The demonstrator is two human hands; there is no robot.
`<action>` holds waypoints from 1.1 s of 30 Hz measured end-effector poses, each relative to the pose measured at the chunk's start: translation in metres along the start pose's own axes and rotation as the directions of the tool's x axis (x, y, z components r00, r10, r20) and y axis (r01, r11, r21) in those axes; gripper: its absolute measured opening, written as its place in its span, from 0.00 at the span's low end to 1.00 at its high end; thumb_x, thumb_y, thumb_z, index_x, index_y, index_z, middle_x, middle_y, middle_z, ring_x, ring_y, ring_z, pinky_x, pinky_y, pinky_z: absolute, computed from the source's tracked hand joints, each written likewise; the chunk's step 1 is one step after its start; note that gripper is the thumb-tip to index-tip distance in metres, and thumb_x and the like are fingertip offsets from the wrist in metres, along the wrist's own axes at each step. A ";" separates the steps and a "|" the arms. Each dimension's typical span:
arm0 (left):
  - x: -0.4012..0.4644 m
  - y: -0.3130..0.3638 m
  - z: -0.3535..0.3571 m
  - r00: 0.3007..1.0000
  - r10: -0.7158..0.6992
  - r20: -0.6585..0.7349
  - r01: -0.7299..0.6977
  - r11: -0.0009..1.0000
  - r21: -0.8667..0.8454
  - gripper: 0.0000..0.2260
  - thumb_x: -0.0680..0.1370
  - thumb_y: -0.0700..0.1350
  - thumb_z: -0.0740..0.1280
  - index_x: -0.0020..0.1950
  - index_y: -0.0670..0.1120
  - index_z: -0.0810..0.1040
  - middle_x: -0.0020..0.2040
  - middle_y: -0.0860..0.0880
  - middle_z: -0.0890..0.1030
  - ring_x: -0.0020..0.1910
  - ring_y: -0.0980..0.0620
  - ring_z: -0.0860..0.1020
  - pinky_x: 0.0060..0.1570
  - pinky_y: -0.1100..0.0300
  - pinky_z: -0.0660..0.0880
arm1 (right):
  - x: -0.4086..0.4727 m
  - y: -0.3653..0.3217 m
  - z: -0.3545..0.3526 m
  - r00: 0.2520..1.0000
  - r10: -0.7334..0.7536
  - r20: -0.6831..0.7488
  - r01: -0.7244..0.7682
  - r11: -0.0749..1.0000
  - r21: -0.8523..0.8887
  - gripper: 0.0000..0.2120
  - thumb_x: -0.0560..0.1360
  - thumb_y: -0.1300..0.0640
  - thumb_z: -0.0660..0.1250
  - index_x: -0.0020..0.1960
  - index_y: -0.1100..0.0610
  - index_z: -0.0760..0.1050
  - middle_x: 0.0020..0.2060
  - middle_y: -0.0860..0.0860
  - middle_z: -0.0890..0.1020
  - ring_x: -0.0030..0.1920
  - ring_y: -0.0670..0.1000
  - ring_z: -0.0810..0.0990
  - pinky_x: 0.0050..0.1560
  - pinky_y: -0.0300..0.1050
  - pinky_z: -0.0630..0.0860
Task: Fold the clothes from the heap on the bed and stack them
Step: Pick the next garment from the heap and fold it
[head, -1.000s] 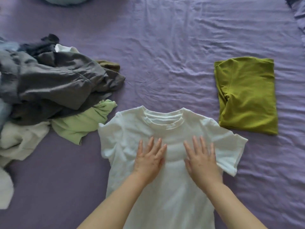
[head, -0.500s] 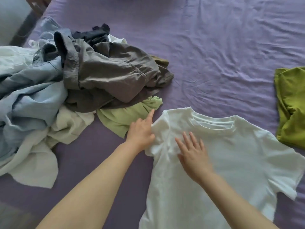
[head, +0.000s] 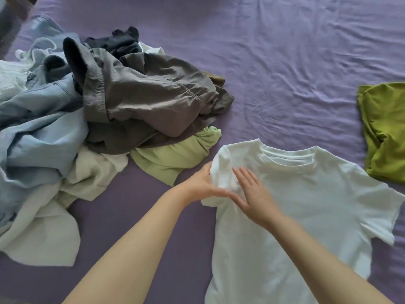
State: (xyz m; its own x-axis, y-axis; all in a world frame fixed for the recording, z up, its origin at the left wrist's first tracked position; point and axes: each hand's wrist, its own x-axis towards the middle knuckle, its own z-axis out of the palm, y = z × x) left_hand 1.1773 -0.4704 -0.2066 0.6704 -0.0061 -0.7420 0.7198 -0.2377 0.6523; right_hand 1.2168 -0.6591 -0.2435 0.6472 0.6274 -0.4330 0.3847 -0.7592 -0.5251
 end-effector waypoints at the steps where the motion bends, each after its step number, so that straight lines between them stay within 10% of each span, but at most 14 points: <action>1: -0.001 -0.007 0.002 0.999 -0.012 -0.036 0.015 0.997 0.069 0.27 0.68 0.48 0.76 0.64 0.49 0.71 0.60 0.55 0.76 0.57 0.57 0.75 0.54 0.55 0.76 | -0.001 0.000 0.001 1.000 0.011 0.007 -0.011 1.000 -0.012 0.32 0.79 0.41 0.55 0.77 0.47 0.45 0.77 0.48 0.49 0.77 0.49 0.43 0.76 0.46 0.46; 7: -0.013 -0.023 -0.002 0.965 -0.029 -0.261 -0.081 0.912 -0.403 0.12 0.74 0.34 0.66 0.50 0.50 0.78 0.48 0.50 0.83 0.46 0.52 0.81 0.46 0.59 0.78 | 0.002 -0.014 0.007 0.996 0.078 0.038 -0.071 0.986 -0.153 0.31 0.79 0.38 0.51 0.76 0.42 0.42 0.78 0.48 0.47 0.77 0.54 0.42 0.73 0.52 0.47; 15: 0.003 -0.026 0.000 0.865 0.131 -0.485 -0.082 0.989 0.120 0.03 0.76 0.41 0.66 0.45 0.41 0.76 0.42 0.47 0.80 0.42 0.49 0.78 0.38 0.60 0.72 | 0.004 -0.017 0.021 0.983 0.179 0.030 -0.169 0.961 -0.220 0.30 0.76 0.33 0.43 0.76 0.39 0.40 0.77 0.48 0.43 0.76 0.54 0.36 0.72 0.61 0.43; 19: 0.010 -0.025 -0.011 0.812 0.059 -0.580 -0.022 0.997 0.071 0.11 0.74 0.50 0.71 0.38 0.48 0.71 0.37 0.53 0.76 0.36 0.55 0.74 0.30 0.62 0.67 | 0.002 -0.010 0.026 0.968 0.249 0.015 -0.237 0.934 -0.268 0.31 0.75 0.31 0.40 0.75 0.39 0.40 0.77 0.47 0.40 0.75 0.55 0.33 0.71 0.65 0.40; 25: 0.004 -0.035 0.004 0.924 -0.070 -0.375 -0.030 0.966 -0.255 0.25 0.71 0.50 0.74 0.64 0.49 0.69 0.59 0.53 0.75 0.56 0.54 0.75 0.53 0.59 0.74 | 0.000 -0.014 0.032 0.964 0.263 -0.039 -0.262 0.913 -0.311 0.32 0.75 0.31 0.41 0.76 0.41 0.40 0.77 0.50 0.40 0.75 0.57 0.35 0.71 0.66 0.42; 33: -0.004 -0.049 0.013 0.911 0.054 -0.409 -0.030 0.998 0.064 0.16 0.74 0.46 0.69 0.61 0.44 0.74 0.54 0.49 0.81 0.54 0.49 0.78 0.55 0.49 0.76 | -0.031 -0.012 0.054 0.963 0.265 -0.051 -0.262 0.875 -0.407 0.35 0.74 0.29 0.42 0.74 0.40 0.33 0.76 0.52 0.37 0.75 0.59 0.33 0.69 0.69 0.42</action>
State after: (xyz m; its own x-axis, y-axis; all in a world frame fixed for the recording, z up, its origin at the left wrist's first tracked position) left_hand 1.1370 -0.4714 -0.2373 0.7232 0.3791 -0.5773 0.6861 -0.2988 0.6633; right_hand 1.1569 -0.6597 -0.2630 0.7589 0.3944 -0.5183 0.4347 -0.8993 -0.0479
